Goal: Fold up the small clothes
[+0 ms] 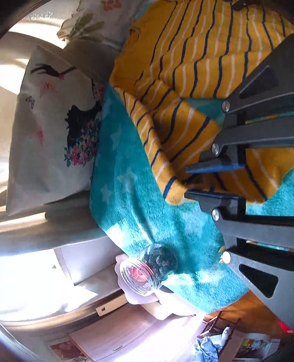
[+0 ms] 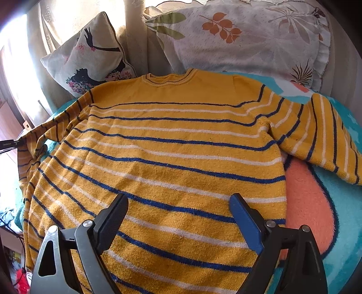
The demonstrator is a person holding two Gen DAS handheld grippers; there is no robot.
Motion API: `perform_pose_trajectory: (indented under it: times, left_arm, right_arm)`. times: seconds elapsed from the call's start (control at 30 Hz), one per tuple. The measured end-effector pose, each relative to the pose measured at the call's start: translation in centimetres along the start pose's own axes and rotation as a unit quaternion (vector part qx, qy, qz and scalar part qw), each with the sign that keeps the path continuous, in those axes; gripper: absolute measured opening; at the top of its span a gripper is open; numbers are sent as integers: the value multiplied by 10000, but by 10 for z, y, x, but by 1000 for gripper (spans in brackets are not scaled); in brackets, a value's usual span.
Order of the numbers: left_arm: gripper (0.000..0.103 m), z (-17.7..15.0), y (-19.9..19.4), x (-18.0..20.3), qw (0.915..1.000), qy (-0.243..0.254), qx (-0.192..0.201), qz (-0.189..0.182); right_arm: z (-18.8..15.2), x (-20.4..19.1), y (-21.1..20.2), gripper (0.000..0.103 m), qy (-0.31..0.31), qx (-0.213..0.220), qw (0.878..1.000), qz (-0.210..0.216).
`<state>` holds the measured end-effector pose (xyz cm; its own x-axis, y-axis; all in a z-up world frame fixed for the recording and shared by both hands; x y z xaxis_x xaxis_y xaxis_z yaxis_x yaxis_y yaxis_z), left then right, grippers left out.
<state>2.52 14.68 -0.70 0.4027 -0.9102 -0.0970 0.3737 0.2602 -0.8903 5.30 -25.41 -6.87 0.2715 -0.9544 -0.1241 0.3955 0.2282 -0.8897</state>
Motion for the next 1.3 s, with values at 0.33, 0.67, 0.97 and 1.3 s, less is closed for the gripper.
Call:
perform_pose_trajectory:
  times: [0.33, 0.67, 0.97, 1.3]
  left_arm:
    - [71, -43, -50, 146, 9879, 556, 604, -1314]
    - [71, -95, -28, 207, 9847, 647, 4, -1619]
    - [71, -98, -16, 217, 9868, 874, 18, -1366]
    - [71, -95, -6, 224, 9878, 952, 34, -1233]
  right_arm:
    - [-2, -5, -24, 95, 0, 106, 9997, -224]
    - [-9, -12, -58, 95, -165, 206, 9985, -487]
    - [-9, -1, -49, 95, 61, 105, 9992, -379]
    - [-7, 6, -37, 95, 157, 81, 9993, -326]
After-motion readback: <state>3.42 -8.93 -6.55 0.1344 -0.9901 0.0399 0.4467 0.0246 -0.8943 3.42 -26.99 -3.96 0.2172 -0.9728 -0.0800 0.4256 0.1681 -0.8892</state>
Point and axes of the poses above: each gripper's, at about its wrist camera, not at the fingertips, and y roughly the way its jaws point, x to its right, z to its top, the point moved 10 cm from there along y, roughly the way its jaws point, and after that the axes turned 8 degrees about -x, right-handed, at the moved point
